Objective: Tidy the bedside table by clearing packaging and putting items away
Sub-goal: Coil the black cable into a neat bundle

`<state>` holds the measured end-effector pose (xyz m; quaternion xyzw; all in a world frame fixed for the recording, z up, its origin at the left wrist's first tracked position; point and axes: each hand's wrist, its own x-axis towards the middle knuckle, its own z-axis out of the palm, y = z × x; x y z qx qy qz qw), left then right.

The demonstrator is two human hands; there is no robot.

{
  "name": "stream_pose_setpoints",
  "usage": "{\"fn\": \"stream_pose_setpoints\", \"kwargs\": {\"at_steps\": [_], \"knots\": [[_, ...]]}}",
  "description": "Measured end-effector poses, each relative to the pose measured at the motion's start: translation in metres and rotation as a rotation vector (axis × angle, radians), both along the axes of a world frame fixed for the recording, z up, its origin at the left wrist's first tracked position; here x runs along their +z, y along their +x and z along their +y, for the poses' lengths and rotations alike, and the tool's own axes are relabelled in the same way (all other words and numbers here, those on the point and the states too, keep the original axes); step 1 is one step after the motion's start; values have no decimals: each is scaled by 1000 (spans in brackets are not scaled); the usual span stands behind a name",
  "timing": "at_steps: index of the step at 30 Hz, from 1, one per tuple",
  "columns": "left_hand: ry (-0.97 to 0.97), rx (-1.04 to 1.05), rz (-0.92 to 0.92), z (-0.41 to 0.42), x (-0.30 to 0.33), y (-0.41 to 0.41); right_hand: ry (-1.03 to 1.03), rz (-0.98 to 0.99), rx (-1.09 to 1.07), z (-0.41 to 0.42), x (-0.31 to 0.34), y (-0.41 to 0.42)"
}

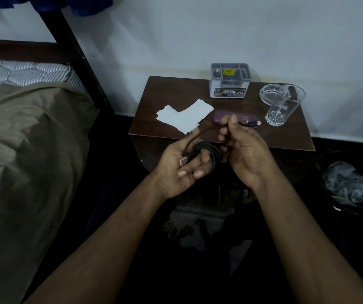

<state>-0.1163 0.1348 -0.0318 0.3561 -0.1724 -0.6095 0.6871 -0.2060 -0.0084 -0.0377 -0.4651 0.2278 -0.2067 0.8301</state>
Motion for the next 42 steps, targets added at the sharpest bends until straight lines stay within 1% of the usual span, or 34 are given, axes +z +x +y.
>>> {"fn": "stream_pose_setpoints", "kwargs": {"at_steps": [1,3,6,7,10,14,17,18,19,20,22,26,28,30,31,33,35,39,42], "knots": [[-32,27,87,2,2,3,-14,48,-5,0,-1,1],[-64,101,144,6,4,9,-54,152,-20,0,-5,2],[-38,216,92,10,7,15,-138,235,11,1,-10,2],[-16,256,70,11,8,17,-197,248,37,2,-12,2],[46,388,39,8,8,19,-516,280,131,5,-19,1],[119,570,32,2,4,26,-946,295,346,18,-20,2],[175,651,-90,-4,-6,29,-1307,255,426,29,-19,1],[198,642,-136,-5,-9,28,-1382,255,427,32,-18,2],[214,627,-165,-7,-12,28,-1414,263,418,34,-17,2],[225,615,-171,-7,-14,27,-1414,269,399,34,-16,3],[216,618,-146,-9,-15,29,-1348,254,315,32,-15,3],[188,591,-68,-7,-11,34,-1102,195,74,30,-13,3],[193,562,-72,-7,-10,31,-1017,179,1,27,-13,3],[190,548,-106,-7,-10,28,-949,167,-23,21,-11,2],[185,543,-116,-8,-10,26,-951,169,-5,19,-11,1],[185,534,-131,-8,-11,23,-1039,196,75,18,-11,0],[196,529,-199,-9,-14,20,-1120,204,120,22,-12,0],[224,575,-429,-11,-18,19,-1142,114,39,23,-9,1],[197,552,-441,-9,-16,23,-1159,107,23,22,-11,0]]}}
